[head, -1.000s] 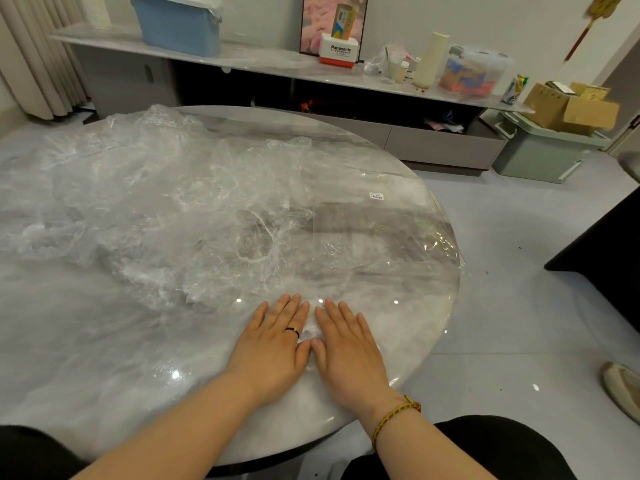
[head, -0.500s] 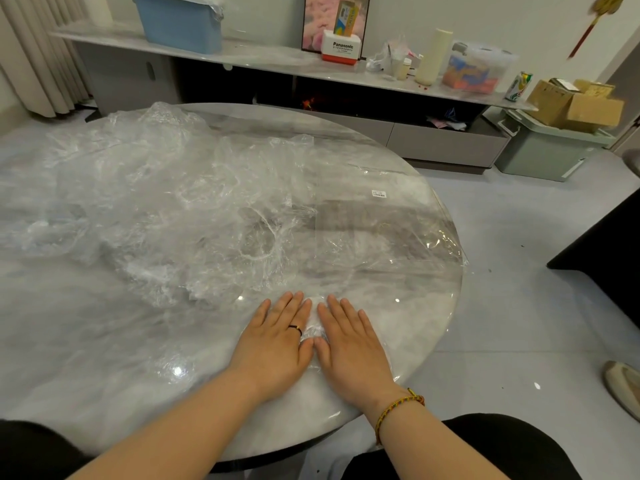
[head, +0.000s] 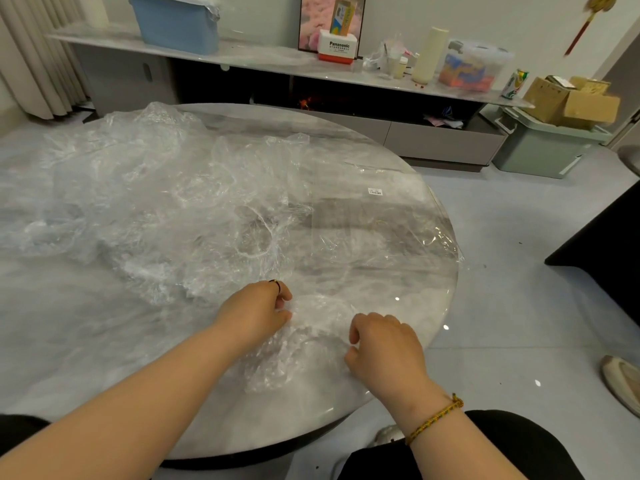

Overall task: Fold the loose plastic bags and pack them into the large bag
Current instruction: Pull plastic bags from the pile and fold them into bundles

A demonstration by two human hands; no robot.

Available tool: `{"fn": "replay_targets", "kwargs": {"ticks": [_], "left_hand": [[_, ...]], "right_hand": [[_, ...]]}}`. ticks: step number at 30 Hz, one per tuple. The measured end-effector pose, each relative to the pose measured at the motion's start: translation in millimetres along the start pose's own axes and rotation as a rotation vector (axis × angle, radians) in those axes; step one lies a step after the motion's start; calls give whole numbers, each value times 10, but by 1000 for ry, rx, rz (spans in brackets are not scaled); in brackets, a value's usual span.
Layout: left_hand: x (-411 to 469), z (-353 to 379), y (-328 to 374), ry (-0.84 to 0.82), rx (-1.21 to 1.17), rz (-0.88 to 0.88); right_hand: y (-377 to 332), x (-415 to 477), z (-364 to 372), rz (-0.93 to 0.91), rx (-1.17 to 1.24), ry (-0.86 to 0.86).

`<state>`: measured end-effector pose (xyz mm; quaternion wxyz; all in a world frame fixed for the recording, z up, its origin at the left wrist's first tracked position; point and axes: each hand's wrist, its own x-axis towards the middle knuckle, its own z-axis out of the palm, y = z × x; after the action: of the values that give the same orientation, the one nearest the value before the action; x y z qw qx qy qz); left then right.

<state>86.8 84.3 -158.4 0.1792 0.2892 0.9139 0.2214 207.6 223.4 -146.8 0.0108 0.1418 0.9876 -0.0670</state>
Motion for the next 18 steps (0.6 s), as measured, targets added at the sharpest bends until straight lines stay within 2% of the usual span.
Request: {"fn": "replay_targets", "kwargs": {"ticks": [5, 8, 10, 12, 14, 15, 18], "left_hand": [[-19, 11, -16, -43, 41, -33], [-97, 2, -20, -38, 140, -12], [-158, -16, -38, -41, 193, -14], [-199, -27, -64, -53, 220, -16], [-219, -36, -93, -41, 219, -10], [-227, -39, -113, -33, 216, -6], [-260, -39, -165, -17, 187, 14]], "right_hand": [[44, 36, 70, 67, 37, -23], [-8, 65, 116, 62, -47, 94], [-77, 53, 174, -38, 26, 235], [-200, -22, 212, -213, 140, 280], [-297, -139, 226, -428, 166, 216], [-313, -193, 245, -490, 142, 132], [-248, -266, 323, -566, 80, 16]]}}
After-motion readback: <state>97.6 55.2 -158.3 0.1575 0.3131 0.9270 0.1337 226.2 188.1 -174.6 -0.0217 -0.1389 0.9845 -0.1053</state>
